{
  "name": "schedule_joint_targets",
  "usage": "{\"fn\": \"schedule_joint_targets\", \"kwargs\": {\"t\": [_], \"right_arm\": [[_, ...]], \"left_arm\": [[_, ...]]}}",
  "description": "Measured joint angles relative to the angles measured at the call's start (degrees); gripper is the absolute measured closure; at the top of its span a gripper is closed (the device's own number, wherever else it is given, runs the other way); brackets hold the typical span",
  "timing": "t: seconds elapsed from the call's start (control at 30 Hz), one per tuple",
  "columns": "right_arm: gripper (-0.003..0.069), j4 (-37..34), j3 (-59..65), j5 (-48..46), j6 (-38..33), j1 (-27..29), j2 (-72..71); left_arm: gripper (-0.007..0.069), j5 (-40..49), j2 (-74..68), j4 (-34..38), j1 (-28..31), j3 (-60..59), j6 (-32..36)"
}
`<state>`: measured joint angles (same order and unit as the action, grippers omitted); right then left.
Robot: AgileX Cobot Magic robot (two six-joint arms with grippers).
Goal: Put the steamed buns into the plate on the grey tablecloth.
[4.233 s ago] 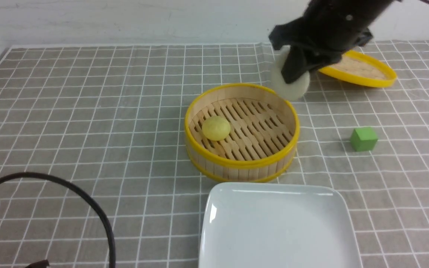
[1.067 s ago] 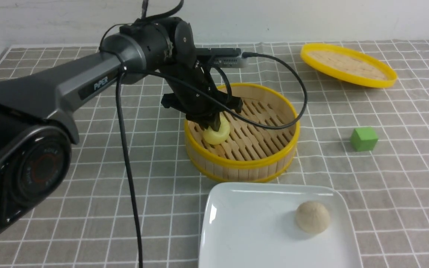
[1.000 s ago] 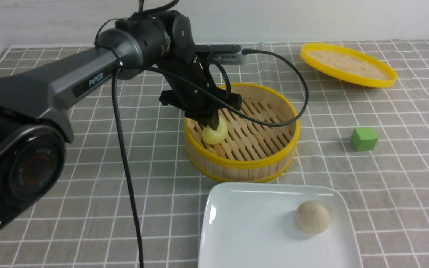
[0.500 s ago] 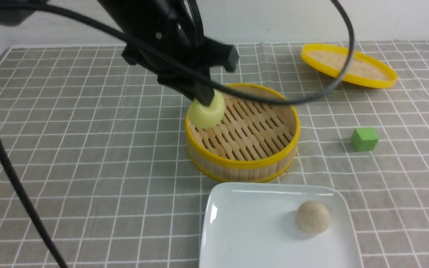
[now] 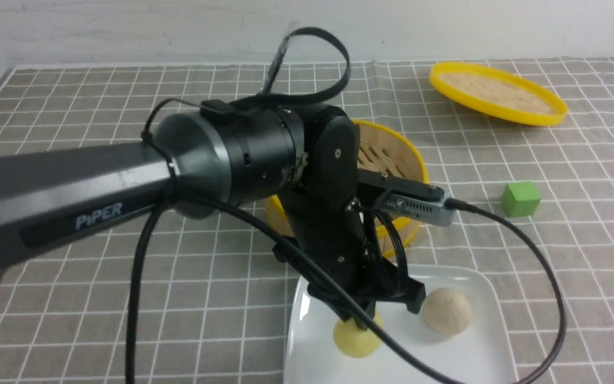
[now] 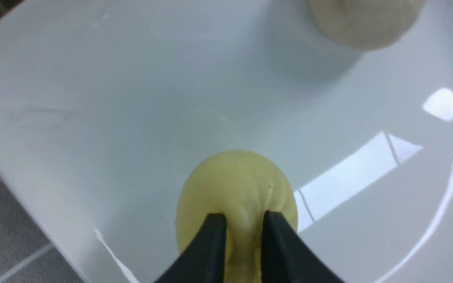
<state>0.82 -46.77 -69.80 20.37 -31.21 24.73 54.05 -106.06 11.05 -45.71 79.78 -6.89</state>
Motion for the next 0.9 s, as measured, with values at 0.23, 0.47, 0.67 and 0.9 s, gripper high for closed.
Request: {"fn": "schedule_joint_targets", "kwargs": {"t": [0.23, 0.47, 0.67, 0.9], "right_arm": [[0.0628, 1.98, 0.00, -0.07, 0.16, 0.00, -4.07], [0.0627, 4.58, 4.31, 4.33, 0.20, 0.00, -7.59], [0.0668, 7.95, 15.45, 22.63, 0.23, 0.00, -10.88], [0.0673, 10.12, 23.80, 47.22, 0.27, 0.00, -10.91]], "left_arm": [[0.0223, -2.37, -1.92, -1.06, -0.02, -0.02, -1.61], [0.0174, 0.74, 2.17, -6.97, -0.02, 5.05, -1.66], [0.0310, 6.60, 8.71, -16.21, -0.02, 10.29, -3.28], [0.0608, 12.02, 14.62, -23.63, -0.02, 11.35, -5.97]]}}
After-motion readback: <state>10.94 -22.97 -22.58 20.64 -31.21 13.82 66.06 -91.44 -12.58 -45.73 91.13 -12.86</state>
